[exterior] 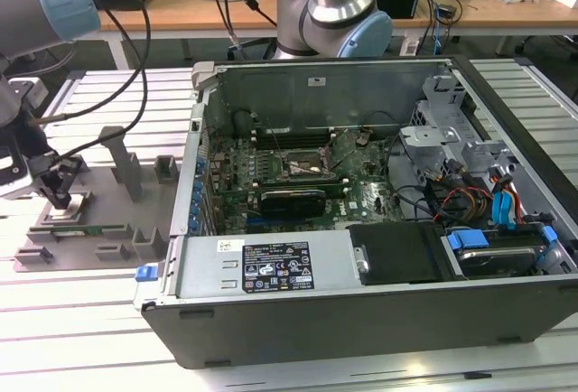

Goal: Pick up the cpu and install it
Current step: 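Pick up the cpu and move it towards the insertion slot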

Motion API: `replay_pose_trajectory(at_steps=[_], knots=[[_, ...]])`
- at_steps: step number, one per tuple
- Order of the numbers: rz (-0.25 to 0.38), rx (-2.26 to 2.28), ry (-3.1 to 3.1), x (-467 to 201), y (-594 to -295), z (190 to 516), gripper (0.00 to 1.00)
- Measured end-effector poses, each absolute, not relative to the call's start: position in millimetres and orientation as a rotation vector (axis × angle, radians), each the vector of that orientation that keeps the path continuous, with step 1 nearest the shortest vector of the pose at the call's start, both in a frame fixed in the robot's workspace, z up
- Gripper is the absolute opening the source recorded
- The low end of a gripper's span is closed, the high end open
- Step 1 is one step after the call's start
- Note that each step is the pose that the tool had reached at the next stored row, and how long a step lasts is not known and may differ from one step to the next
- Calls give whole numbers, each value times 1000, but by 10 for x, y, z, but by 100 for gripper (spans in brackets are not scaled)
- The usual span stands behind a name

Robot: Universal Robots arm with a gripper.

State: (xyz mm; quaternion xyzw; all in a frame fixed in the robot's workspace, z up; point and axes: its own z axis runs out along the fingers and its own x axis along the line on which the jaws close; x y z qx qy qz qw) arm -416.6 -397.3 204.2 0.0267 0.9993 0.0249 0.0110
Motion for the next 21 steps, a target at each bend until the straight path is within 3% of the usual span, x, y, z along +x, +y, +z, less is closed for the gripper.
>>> replay_pose_trajectory(at_steps=[7,9,12,13,14,15,16,17,21], knots=[[78,83,3117,-4165,-3973,2039,11],[78,83,3117,-4166,-3973,2038,17],[78,83,3117,-4166,-3973,2037,36],[78,83,3117,-4165,-3973,2037,36],[78,83,3117,-4165,-3973,2036,48],[78,83,3117,-4166,-3973,2036,54],[78,83,3117,-4166,-3973,2036,54],[78,83,3117,-4166,-3973,2036,60],[78,83,3117,-4169,-3974,1990,60]])
